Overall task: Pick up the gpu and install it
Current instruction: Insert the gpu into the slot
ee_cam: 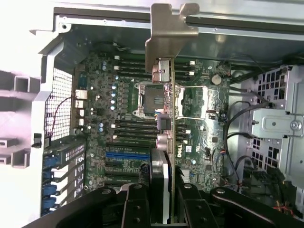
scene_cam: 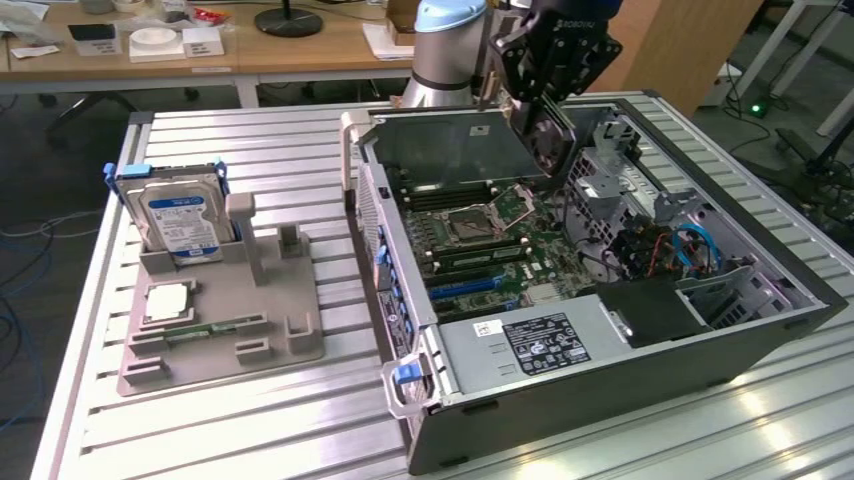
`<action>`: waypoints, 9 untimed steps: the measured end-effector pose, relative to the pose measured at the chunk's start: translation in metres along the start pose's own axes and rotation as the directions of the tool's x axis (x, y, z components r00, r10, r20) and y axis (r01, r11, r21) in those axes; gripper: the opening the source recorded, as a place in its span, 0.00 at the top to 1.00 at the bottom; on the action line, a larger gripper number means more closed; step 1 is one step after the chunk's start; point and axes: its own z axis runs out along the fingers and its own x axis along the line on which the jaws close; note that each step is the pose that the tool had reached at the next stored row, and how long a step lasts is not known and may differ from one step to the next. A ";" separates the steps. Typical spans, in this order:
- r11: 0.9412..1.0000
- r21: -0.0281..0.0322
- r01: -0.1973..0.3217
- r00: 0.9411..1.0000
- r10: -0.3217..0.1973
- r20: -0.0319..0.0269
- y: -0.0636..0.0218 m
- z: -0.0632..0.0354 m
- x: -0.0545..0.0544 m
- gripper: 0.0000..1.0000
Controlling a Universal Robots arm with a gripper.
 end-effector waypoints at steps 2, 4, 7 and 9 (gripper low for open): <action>1.000 0.000 0.028 1.000 -0.028 -0.001 0.0000 0.0000 0.000 0.72; 0.999 0.000 0.053 0.999 -0.053 -0.002 0.0000 0.0000 0.000 0.72; 0.997 0.000 0.081 0.997 -0.081 -0.003 0.0000 0.0000 0.000 0.72; 0.995 0.001 0.102 0.995 -0.102 -0.004 0.0000 -0.0001 0.000 0.72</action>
